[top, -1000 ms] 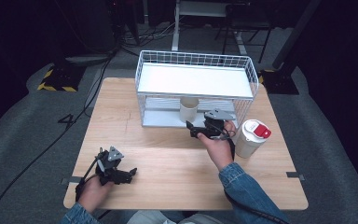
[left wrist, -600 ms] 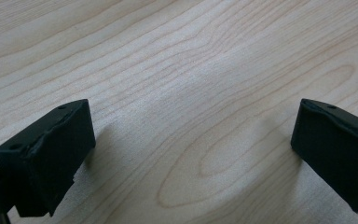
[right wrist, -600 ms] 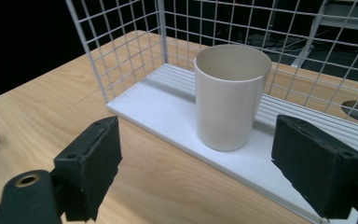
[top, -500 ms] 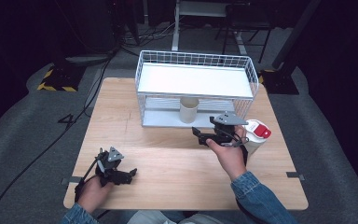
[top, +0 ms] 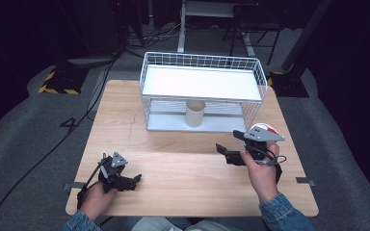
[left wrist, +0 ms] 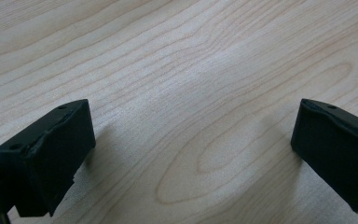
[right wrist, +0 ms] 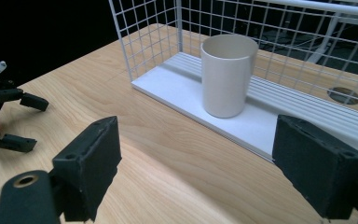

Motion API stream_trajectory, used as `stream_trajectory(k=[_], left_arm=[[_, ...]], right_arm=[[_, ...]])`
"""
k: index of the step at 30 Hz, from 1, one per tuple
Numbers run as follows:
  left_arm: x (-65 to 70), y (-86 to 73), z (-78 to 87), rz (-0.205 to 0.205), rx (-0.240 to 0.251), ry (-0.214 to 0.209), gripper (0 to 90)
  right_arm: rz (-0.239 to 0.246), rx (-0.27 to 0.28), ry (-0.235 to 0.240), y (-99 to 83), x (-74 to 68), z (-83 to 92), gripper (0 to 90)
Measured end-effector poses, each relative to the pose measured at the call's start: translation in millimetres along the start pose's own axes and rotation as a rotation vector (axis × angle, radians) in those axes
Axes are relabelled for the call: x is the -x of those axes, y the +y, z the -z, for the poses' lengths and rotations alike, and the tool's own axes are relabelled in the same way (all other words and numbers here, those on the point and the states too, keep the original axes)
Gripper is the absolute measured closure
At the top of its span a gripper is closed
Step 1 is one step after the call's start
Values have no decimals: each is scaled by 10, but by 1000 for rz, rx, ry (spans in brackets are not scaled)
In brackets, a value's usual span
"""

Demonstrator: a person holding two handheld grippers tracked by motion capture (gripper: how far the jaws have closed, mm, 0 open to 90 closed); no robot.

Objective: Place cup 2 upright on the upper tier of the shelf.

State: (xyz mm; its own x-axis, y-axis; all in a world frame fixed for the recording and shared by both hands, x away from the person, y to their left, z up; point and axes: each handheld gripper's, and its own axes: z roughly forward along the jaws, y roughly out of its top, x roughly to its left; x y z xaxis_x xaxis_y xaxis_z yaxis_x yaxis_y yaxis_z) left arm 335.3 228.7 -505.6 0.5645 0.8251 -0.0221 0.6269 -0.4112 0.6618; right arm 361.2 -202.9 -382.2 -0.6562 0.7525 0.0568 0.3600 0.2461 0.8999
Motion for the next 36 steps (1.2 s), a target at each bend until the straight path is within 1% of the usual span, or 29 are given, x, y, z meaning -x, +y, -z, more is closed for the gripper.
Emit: stream_trajectory(k=[2, 3, 4, 8, 9, 10, 13, 16, 20, 22, 23, 24, 27, 28, 29, 30, 31, 32, 33, 34, 35, 36], left_arm=[[1, 0, 0, 1, 0, 0, 1], [1, 0, 0, 1, 0, 0, 1], [0, 0, 0, 0, 0, 0, 1], [-1, 4, -4, 1, 0, 0, 1], [-1, 4, -4, 1, 0, 0, 1], [-1, 6, -7, 3, 0, 1, 1], [2, 8, -8, 8, 0, 1, 1], [2, 8, -8, 7, 0, 2, 1], [2, 7, -8, 8, 0, 1, 0], [2, 7, -8, 8, 0, 1, 1], [2, 7, -8, 8, 0, 1, 1], [2, 7, -8, 8, 0, 1, 0], [2, 7, -8, 8, 0, 1, 1], [2, 7, -8, 8, 0, 1, 1], [2, 7, -8, 8, 0, 1, 1], [2, 7, -8, 8, 0, 1, 1], [2, 7, -8, 8, 0, 1, 1], [3, 7, -8, 9, 0, 1, 0], [3, 7, -8, 9, 0, 1, 1], [2, 8, -8, 7, 1, 2, 1], [2, 7, -8, 7, 0, 3, 1], [2, 7, -8, 8, 0, 1, 1]], right_arm=[[4, 5, -6, -20, 13, 61, 156], [4, 5, -6, -20, 13, 61, 156], [13, 10, -12, -41, 31, 143, 156], [23, 18, -31, -79, 75, 268, 155], [23, 18, -31, -79, 75, 268, 155], [27, 28, -41, -97, 106, 339, 154], [35, 34, -63, -118, 161, 442, 151], [27, 36, -69, -130, 230, 539, 151], [22, 53, -100, -137, 316, 647, 149], [20, 53, -114, -141, 355, 688, 149], [20, 53, -114, -141, 355, 688, 149], [8, 48, -130, -146, 394, 726, 149], [0, 45, -142, -148, 433, 756, 149], [-10, 44, -159, -154, 481, 795, 149], [-10, 44, -159, -154, 481, 795, 149], [-12, 40, -177, -166, 530, 829, 149], [-12, 40, -177, -166, 530, 829, 149], [-9, 19, -206, -191, 582, 855, 149], [-9, 19, -206, -191, 582, 855, 149], [-9, 5, -208, -199, 594, 862, 150], [6, -32, -217, -245, 657, 878, 150], [20, -51, -218, -258, 674, 881, 151]])
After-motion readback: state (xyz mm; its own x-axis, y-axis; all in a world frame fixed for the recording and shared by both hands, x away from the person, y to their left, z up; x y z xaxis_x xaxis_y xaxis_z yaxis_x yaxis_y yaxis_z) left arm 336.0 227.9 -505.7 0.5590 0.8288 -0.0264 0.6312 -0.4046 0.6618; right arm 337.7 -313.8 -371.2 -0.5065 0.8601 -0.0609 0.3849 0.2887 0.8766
